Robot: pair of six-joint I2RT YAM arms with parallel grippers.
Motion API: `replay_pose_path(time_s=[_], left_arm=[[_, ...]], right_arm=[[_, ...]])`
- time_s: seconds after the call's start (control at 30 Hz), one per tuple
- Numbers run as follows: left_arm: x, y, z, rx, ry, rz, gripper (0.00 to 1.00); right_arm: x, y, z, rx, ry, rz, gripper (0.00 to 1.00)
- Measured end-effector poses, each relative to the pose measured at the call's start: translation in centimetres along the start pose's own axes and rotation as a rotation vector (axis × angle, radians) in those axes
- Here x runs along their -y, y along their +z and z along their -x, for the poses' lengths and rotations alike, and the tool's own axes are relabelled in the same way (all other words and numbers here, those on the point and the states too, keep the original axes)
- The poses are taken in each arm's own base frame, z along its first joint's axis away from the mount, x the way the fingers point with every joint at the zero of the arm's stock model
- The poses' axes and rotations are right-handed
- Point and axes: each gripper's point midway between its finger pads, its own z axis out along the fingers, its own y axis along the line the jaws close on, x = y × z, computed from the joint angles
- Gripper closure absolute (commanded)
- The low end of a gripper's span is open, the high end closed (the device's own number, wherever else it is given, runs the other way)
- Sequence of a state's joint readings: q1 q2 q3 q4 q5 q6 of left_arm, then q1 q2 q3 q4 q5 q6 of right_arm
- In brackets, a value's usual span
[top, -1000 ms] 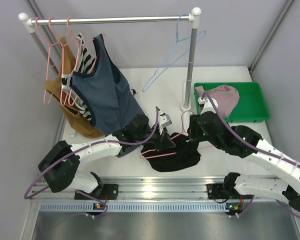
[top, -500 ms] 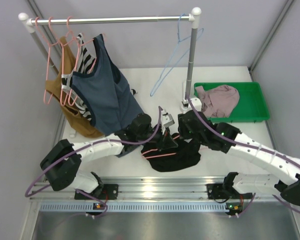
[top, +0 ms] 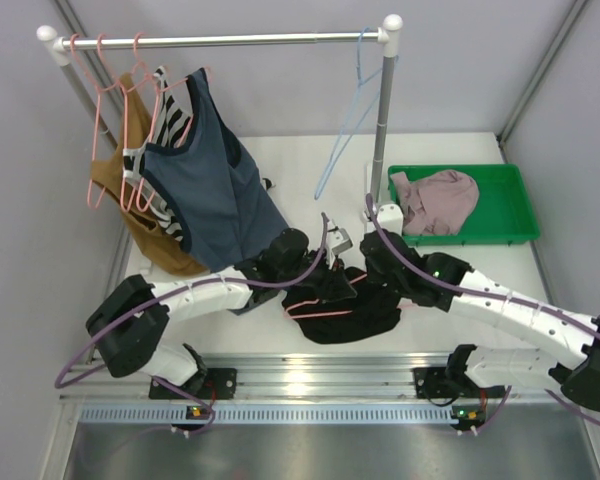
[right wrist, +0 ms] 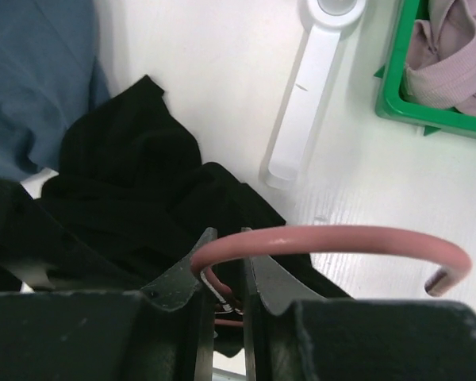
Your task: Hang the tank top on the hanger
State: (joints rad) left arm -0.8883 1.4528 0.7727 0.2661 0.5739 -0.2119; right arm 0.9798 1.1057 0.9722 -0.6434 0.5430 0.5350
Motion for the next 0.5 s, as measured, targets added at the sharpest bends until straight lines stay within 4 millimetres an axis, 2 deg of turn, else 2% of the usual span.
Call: replay_pose_path(time_s=[0.07,0.1,0.13,0.3,0.5], left_arm=[[-0.6,0.0,0.3,0.012,-0.02,0.042,0.68],[-1.0,0.0,0.4,0.017,-0.029,0.067,0.6],[-1.4,0.0,0.5,0.024,-0.036,0.094,0.57],[-2.7,-0.9,1.2,0.053,-0.085,0.216,0.54],[-4.1,-4.0,3.3,0.14,-0.158,0.414,0.53]], right_arm=[[0.3,0.2,-0.4,-0.004,-0.008,-0.013,1.0],[0.4,0.3,-0.6,-0.005,-0.011,-0.019,1.0],[0.5,0.3,-0.7,-0.001,-0.012,-0.024,1.0],[0.7,0.3,-0.7,0.02,-0.014,-0.033,1.0],[0.9,0.0,0.3,0.068,0.01,-0.04,1.0]])
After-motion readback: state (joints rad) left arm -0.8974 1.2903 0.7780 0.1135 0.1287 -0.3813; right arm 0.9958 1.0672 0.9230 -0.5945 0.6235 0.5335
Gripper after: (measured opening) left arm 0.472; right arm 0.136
